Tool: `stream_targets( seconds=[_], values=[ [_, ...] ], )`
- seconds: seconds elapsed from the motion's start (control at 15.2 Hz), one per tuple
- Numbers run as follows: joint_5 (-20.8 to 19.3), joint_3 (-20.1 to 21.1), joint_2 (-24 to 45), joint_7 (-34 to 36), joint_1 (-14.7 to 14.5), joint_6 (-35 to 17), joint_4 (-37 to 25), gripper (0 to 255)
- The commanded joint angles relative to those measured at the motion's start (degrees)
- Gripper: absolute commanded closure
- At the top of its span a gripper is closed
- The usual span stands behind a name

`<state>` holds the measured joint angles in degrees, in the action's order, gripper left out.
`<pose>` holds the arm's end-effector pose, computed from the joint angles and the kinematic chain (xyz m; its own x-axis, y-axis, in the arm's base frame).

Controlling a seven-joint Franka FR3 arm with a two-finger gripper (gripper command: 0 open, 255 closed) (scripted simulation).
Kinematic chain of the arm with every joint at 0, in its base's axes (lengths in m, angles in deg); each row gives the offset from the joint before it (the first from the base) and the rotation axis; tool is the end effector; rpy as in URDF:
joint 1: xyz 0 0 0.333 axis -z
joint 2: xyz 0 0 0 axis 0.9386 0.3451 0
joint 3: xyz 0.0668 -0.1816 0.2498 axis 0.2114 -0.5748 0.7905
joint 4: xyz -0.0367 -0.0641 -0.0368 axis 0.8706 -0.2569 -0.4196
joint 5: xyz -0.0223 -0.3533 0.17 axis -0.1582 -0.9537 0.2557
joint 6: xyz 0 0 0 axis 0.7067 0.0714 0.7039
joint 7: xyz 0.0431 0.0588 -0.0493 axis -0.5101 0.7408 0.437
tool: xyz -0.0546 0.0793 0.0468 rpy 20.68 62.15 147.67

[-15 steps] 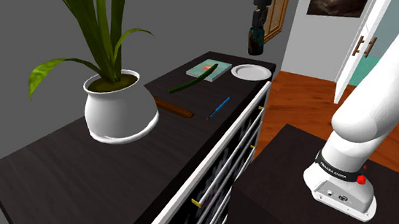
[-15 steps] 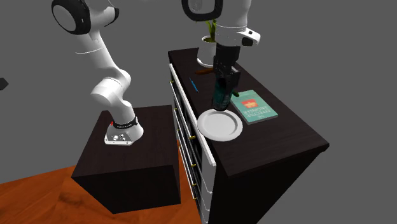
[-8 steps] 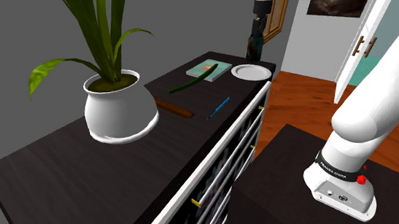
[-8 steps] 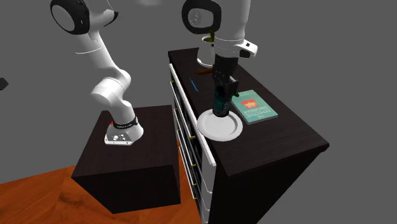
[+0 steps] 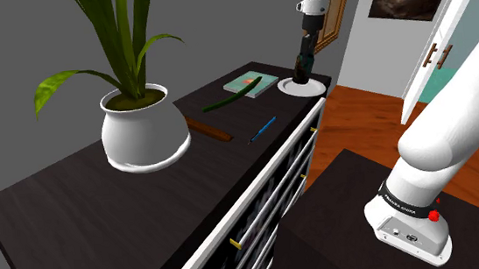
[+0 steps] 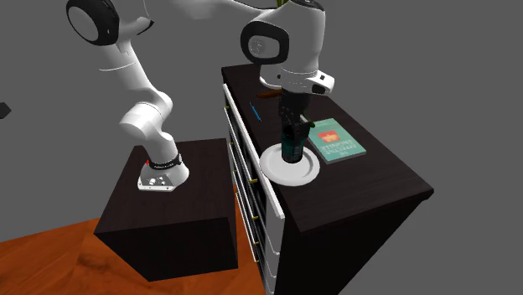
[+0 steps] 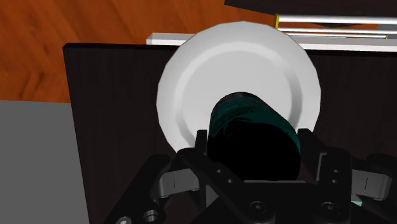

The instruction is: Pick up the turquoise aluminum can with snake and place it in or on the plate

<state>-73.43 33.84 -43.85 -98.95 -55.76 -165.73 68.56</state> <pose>0.4830 -0.2140 0.5169 0.9713 0.2378 -0.0008 0.2378 -0.9713 -0.0016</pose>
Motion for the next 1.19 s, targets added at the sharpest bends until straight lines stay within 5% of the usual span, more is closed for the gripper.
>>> stream_targets(
  seconds=[0.0,0.66,0.73,1.12],
  values=[
    [0.0,-0.1,0.1,-0.1,0.0,-1.6,1.5,255],
    [0.0,-0.1,0.4,-0.1,0.1,-3.5,3.1,255],
    [0.0,-0.1,0.4,-0.1,0.1,-3.5,3.1,0],
    [0.0,-0.1,0.1,-0.1,0.0,-1.6,1.4,0]
  ],
)
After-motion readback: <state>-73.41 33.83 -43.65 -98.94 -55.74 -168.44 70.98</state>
